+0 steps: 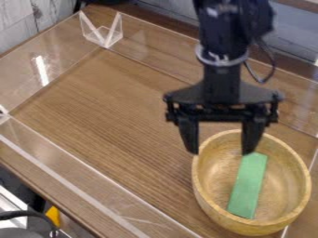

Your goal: Remove the green block from inside the brown bowl and put it on the table

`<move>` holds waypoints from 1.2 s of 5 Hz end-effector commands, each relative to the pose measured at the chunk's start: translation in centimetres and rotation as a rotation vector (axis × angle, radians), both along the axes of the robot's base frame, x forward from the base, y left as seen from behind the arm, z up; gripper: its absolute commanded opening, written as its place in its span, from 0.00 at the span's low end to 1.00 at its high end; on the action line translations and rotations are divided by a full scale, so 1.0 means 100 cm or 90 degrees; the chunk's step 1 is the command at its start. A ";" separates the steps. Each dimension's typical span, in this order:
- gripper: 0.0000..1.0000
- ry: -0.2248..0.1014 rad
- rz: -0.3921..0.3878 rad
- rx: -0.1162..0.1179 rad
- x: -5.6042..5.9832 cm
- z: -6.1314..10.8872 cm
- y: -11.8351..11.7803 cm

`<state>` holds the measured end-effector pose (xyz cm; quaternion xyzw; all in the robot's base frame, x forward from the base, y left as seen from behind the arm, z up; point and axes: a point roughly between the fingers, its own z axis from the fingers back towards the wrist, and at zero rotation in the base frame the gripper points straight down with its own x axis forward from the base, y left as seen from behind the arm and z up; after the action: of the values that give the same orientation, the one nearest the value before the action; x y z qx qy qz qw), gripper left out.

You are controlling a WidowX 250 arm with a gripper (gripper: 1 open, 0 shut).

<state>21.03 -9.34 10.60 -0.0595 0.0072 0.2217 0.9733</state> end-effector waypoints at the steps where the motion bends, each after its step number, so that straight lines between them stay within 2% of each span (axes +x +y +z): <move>1: 1.00 -0.016 0.011 -0.003 0.000 -0.008 -0.001; 2: 1.00 -0.016 0.023 -0.001 -0.003 -0.020 -0.001; 4: 1.00 -0.013 0.130 0.008 -0.005 -0.037 -0.018; 6: 1.00 -0.012 0.159 0.016 -0.003 -0.054 -0.038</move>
<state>20.09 -12.78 4.32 -0.0354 0.0013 0.3417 0.9391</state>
